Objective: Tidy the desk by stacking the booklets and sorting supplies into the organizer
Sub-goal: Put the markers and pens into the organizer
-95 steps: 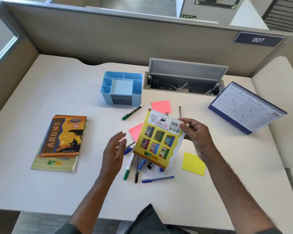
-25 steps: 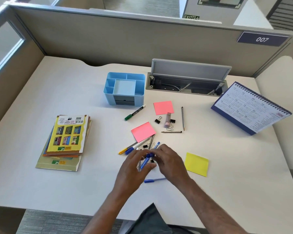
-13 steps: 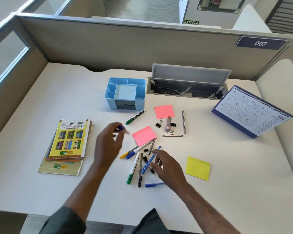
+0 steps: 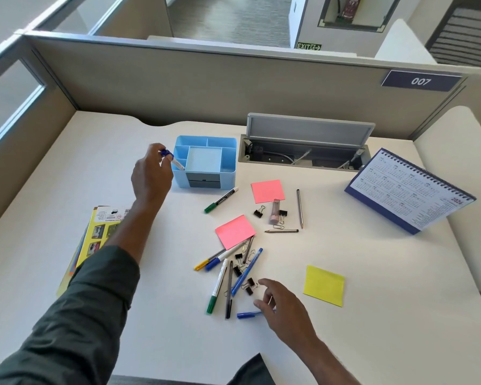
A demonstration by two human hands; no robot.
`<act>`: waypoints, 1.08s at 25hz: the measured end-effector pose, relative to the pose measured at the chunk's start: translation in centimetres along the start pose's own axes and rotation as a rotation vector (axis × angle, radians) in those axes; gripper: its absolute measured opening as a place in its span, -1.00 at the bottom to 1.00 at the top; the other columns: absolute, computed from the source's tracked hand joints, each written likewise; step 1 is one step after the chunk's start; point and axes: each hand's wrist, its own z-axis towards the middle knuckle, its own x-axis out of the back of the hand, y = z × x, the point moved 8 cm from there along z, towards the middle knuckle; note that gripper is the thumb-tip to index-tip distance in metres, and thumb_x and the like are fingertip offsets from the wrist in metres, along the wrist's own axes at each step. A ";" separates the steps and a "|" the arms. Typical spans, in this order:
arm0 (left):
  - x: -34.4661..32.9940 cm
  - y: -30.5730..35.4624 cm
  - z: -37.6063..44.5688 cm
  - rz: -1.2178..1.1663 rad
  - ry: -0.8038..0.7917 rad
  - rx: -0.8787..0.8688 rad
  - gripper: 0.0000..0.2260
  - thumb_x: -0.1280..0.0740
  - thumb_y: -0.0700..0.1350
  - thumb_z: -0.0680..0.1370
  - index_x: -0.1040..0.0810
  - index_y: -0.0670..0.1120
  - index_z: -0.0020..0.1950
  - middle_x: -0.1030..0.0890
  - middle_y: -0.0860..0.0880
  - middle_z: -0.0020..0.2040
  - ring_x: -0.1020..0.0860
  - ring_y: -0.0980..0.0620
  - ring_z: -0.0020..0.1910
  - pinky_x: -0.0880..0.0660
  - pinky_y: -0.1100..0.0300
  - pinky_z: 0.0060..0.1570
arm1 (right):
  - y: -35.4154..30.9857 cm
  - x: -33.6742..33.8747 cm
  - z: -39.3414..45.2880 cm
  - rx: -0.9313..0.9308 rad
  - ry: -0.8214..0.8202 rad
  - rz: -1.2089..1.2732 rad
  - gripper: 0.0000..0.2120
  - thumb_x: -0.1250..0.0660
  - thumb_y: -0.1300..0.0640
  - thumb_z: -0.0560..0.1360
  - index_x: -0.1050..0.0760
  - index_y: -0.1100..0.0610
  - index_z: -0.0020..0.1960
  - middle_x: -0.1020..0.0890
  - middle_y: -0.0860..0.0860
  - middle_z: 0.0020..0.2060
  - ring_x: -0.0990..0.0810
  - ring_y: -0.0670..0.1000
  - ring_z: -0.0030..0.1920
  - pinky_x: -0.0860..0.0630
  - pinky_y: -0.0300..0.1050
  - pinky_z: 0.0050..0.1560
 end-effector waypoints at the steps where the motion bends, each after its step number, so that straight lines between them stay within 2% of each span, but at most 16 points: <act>1: -0.8 -0.4 0.0 0.031 -0.034 0.016 -0.83 -0.28 -0.05 0.64 -0.51 -0.05 0.20 -0.71 -0.11 0.12 -0.65 -0.19 0.05 -0.57 -0.03 -0.05 | 0.0 0.1 0.1 -0.002 -0.003 -0.003 -0.63 -0.34 -0.11 0.53 -0.40 -0.16 0.31 -0.52 -0.21 -0.18 -0.53 -0.13 -0.14 -0.41 -0.39 -0.14; 5: -2.9 -1.6 0.1 0.096 -0.084 0.036 -0.82 -0.26 -0.05 0.64 -0.57 -0.09 0.15 -0.67 -0.14 0.12 -0.54 -0.20 0.11 -0.48 -0.05 -0.01 | -0.7 0.5 1.9 0.006 -0.023 -0.020 -0.64 -0.33 -0.09 0.55 -0.42 -0.12 0.32 -0.52 -0.21 -0.18 -0.52 -0.14 -0.14 -0.40 -0.40 -0.13; 10: -4.2 -1.6 0.8 0.180 -0.095 -0.029 -0.79 -0.32 -0.07 0.63 -0.63 -0.14 0.17 -0.62 -0.18 0.16 -0.50 -0.19 0.16 -0.45 -0.05 0.08 | -2.9 0.9 7.7 0.071 -0.045 -0.067 -0.63 -0.34 -0.04 0.55 -0.43 -0.05 0.34 -0.56 -0.15 -0.09 -0.52 -0.12 -0.15 -0.51 -0.15 -0.06; 14: -5.0 -1.6 0.8 0.181 -0.101 -0.024 -0.79 -0.31 -0.08 0.63 -0.62 -0.13 0.20 -0.62 -0.17 0.14 -0.51 -0.18 0.14 -0.45 -0.03 0.07 | -5.0 1.0 14.7 0.143 -0.055 -0.196 -0.57 -0.29 0.03 0.58 -0.38 0.05 0.43 -0.57 -0.03 0.13 -0.55 0.04 0.07 -0.52 0.00 0.07; 17: -5.5 -2.3 1.2 0.125 -0.115 -0.009 -0.80 -0.34 -0.10 0.61 -0.60 -0.10 0.21 -0.63 -0.15 0.13 -0.51 -0.17 0.14 -0.45 -0.01 0.05 | -6.6 -0.4 19.7 0.235 -0.088 -0.377 -0.55 -0.25 0.15 0.59 -0.33 0.13 0.47 -0.48 0.08 0.32 -0.47 0.16 0.25 -0.50 0.08 0.14; 19: -5.7 -2.5 1.1 0.090 -0.147 -0.014 -0.76 -0.36 -0.11 0.60 -0.59 -0.08 0.26 -0.64 -0.14 0.14 -0.52 -0.17 0.15 -0.46 -0.04 0.07 | -7.2 -0.7 21.9 0.248 -0.098 -0.459 -0.52 -0.23 0.26 0.57 -0.31 0.15 0.48 -0.40 0.08 0.42 -0.39 0.18 0.35 -0.45 0.10 0.19; 23: -5.4 -2.9 0.5 0.077 -0.146 -0.052 -0.62 -0.40 -0.12 0.58 -0.51 -0.05 0.39 -0.66 -0.11 0.13 -0.55 -0.17 0.12 -0.49 -0.07 0.08 | -7.8 -1.0 24.8 0.237 -0.104 -0.511 -0.40 -0.17 0.45 0.49 -0.31 0.14 0.49 -0.32 0.05 0.50 -0.27 0.16 0.46 -0.38 0.11 0.29; 27: -4.3 -4.1 -2.1 -0.027 -0.113 0.025 -0.57 -0.41 -0.12 0.57 -0.46 -0.04 0.44 -0.64 -0.07 0.08 -0.55 -0.11 0.05 -0.50 -0.04 0.07 | -9.1 -1.9 25.8 0.316 -0.127 -0.589 -0.39 -0.20 0.46 0.47 -0.31 0.16 0.48 -0.31 0.05 0.51 -0.25 0.19 0.47 -0.37 0.13 0.28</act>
